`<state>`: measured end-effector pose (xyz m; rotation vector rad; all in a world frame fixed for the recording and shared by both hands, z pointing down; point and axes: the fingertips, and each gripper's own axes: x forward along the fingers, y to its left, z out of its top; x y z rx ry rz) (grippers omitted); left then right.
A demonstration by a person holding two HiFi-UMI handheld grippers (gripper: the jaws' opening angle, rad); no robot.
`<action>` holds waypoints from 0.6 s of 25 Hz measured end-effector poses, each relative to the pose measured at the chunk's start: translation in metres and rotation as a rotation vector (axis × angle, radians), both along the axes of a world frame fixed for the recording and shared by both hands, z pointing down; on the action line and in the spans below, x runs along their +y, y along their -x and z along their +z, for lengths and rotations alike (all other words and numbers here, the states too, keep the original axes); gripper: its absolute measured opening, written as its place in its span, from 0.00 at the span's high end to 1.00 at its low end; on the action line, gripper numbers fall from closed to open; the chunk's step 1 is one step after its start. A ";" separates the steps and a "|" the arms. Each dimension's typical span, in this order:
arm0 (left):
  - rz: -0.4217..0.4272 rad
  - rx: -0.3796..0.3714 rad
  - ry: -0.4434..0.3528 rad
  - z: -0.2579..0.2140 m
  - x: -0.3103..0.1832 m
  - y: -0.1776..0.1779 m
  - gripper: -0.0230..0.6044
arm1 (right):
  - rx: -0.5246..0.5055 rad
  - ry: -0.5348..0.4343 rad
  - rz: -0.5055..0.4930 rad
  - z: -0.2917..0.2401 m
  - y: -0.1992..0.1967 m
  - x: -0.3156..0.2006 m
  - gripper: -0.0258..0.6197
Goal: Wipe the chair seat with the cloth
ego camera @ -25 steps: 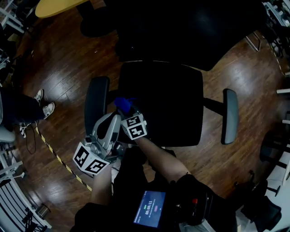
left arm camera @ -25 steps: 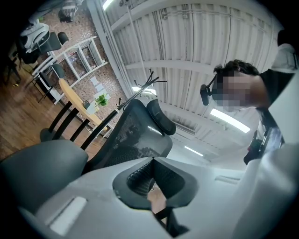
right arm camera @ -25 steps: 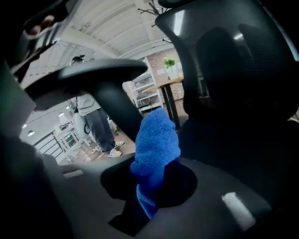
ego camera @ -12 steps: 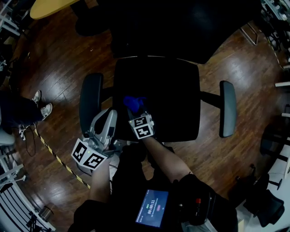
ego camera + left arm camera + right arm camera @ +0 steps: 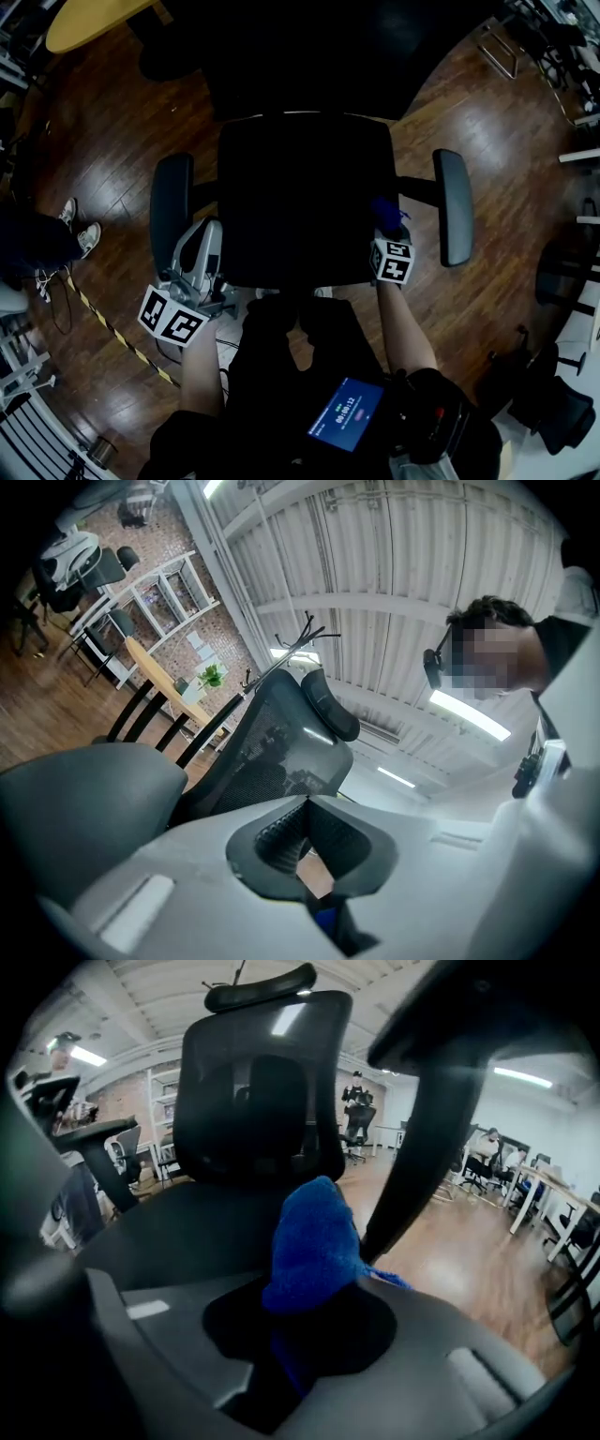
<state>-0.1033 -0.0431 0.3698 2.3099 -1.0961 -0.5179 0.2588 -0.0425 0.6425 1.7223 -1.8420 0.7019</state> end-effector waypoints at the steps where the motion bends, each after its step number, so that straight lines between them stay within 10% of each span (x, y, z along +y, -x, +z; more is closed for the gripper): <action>1: 0.003 -0.004 0.002 0.001 0.001 -0.001 0.98 | -0.002 -0.001 0.005 -0.001 -0.005 0.001 0.83; 10: 0.005 0.007 -0.009 -0.003 0.003 -0.010 0.98 | 0.056 -0.020 0.004 -0.008 0.000 -0.003 0.83; 15: 0.003 0.019 -0.028 -0.014 0.008 -0.008 0.98 | -0.081 -0.077 -0.211 -0.027 0.122 -0.007 0.83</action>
